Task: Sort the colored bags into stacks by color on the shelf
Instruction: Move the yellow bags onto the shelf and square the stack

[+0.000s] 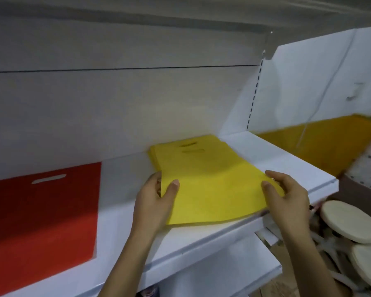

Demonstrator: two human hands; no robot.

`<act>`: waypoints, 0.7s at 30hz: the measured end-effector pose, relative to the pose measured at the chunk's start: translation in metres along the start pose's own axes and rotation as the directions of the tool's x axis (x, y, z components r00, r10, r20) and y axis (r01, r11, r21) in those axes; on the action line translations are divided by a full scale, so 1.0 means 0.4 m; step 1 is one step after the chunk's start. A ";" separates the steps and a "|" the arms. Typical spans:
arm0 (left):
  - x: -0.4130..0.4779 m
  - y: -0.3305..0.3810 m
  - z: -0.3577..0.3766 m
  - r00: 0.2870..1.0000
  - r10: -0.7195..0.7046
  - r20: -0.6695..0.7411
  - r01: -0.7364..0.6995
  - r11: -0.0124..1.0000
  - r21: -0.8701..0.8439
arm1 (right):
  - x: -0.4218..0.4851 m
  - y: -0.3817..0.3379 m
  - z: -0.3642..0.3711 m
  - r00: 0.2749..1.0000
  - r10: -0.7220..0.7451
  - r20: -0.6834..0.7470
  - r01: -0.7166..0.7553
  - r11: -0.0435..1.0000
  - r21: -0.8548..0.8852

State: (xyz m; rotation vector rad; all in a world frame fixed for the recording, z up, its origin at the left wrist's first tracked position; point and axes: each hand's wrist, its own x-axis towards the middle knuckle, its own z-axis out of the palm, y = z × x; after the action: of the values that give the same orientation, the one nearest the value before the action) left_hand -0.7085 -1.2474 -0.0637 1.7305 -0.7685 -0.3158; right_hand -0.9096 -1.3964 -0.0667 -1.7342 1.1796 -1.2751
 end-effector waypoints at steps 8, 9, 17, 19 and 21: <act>-0.021 -0.045 0.017 0.989 0.145 -0.011 -0.113 0.816 0.567 | 0.106 0.044 0.055 0.995 -0.050 0.082 0.063 0.984 -0.166; -0.025 -0.046 0.019 0.987 0.159 0.016 -0.137 0.789 0.599 | 0.120 0.051 0.057 0.992 -0.070 0.105 0.092 0.969 -0.228; -0.031 -0.026 0.033 0.976 0.008 0.217 -0.165 0.680 0.714 | 0.164 0.099 0.020 0.927 -0.093 0.364 0.248 0.879 -0.407; -0.034 -0.029 0.033 0.980 0.021 0.197 -0.158 0.685 0.711 | 0.175 0.109 0.008 0.911 -0.104 0.399 0.291 0.847 -0.445; -0.035 -0.034 0.035 0.980 0.040 0.195 -0.176 0.631 0.755 | 0.185 0.120 -0.002 0.895 -0.107 0.434 0.321 0.829 -0.458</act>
State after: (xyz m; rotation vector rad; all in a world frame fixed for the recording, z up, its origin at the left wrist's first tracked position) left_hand -0.7227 -1.2473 -0.0831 2.4747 -1.2473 -0.0181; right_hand -0.9154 -1.4830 -0.0835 -2.4496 1.1702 -0.6870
